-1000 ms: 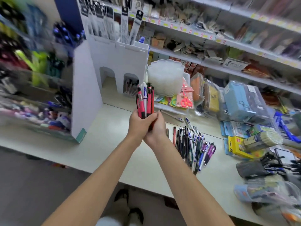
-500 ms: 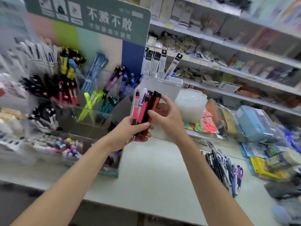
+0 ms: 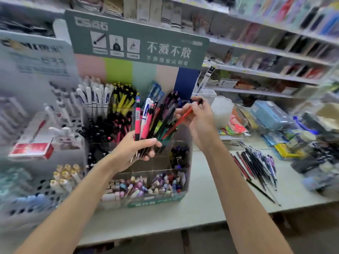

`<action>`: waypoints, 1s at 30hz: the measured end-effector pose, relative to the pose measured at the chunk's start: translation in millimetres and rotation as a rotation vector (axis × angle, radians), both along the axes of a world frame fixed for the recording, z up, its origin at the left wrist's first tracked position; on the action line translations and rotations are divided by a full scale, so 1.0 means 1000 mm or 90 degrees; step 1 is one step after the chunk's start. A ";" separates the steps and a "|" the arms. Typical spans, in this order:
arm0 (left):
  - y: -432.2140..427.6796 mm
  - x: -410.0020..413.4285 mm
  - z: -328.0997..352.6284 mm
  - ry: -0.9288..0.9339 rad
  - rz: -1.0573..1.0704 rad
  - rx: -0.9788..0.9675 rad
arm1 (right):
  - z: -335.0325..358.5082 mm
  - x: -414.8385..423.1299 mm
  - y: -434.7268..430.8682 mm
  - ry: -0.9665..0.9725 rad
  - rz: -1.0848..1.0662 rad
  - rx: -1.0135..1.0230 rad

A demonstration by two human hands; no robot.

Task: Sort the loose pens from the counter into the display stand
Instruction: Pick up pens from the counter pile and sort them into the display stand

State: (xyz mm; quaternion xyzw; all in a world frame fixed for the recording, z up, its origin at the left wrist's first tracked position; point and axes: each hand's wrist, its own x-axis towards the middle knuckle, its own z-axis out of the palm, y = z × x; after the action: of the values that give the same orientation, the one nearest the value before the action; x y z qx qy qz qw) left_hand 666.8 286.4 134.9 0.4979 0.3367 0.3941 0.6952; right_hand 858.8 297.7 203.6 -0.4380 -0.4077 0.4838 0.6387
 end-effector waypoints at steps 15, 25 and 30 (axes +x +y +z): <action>0.000 -0.005 0.002 0.038 -0.101 0.048 | 0.001 -0.014 -0.008 -0.191 0.147 -0.104; 0.004 0.014 0.007 0.087 -0.092 0.038 | 0.004 -0.002 -0.004 -0.012 -0.071 -0.071; 0.006 0.009 -0.008 0.092 -0.024 0.028 | 0.001 0.036 0.015 0.155 -0.272 0.009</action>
State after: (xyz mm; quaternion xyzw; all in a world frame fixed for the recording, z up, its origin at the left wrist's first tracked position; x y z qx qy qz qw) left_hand 675.9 292.1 126.7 0.5463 0.3682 0.3511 0.6654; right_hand 894.6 313.2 204.8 -0.4484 -0.2290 0.3840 0.7740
